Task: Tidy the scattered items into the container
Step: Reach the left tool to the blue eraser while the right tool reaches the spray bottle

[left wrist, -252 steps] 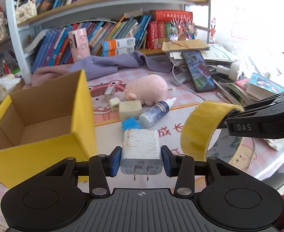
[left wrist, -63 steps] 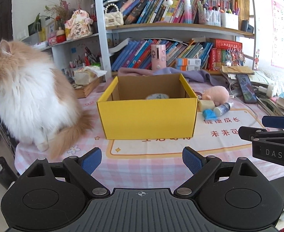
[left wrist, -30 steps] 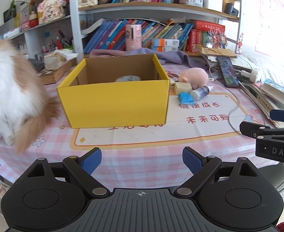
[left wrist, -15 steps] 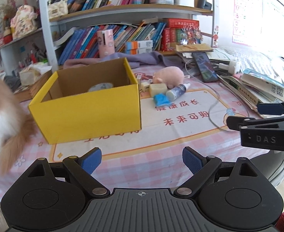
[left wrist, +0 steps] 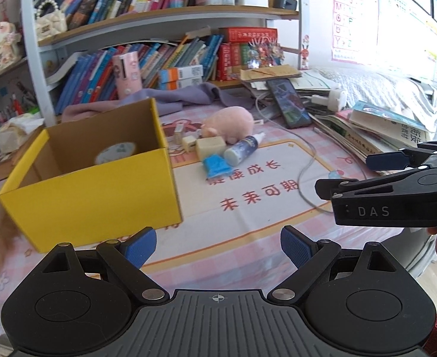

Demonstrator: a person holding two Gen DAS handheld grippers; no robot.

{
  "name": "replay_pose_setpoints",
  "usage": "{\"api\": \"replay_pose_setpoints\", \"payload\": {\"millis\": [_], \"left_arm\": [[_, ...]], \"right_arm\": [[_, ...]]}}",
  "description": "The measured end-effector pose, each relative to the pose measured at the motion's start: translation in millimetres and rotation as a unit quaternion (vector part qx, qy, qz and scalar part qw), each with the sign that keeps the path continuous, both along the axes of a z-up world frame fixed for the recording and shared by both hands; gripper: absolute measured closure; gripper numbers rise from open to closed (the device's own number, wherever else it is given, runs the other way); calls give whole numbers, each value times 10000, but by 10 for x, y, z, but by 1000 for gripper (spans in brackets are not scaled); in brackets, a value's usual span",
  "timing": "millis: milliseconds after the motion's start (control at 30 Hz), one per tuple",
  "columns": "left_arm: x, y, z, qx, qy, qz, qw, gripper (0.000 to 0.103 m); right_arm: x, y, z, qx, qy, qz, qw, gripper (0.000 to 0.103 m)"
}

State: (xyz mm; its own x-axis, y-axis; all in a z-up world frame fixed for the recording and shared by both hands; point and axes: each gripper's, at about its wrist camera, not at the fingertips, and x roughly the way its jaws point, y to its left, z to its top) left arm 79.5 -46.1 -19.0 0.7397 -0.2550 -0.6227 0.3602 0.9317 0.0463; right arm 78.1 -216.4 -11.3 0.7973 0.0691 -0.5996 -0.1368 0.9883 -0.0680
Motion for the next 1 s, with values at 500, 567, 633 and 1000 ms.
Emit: {"api": "replay_pose_setpoints", "payload": {"millis": [500, 567, 633, 1000], "left_arm": [[525, -474, 9, 85, 23, -126, 9999, 17], [600, -533, 2, 103, 58, -60, 9999, 19], [680, -588, -6, 139, 85, 18, 9999, 22], [1122, -889, -79, 442, 252, 568, 9971, 54]], "right_arm": [[739, -271, 30, 66, 292, 339, 9990, 35], [864, -323, 31, 107, 322, 404, 9986, 35], [993, -370, 18, 152, 363, 468, 9981, 37], [1701, -528, -62, 428, 730, 1058, 9908, 43]]}}
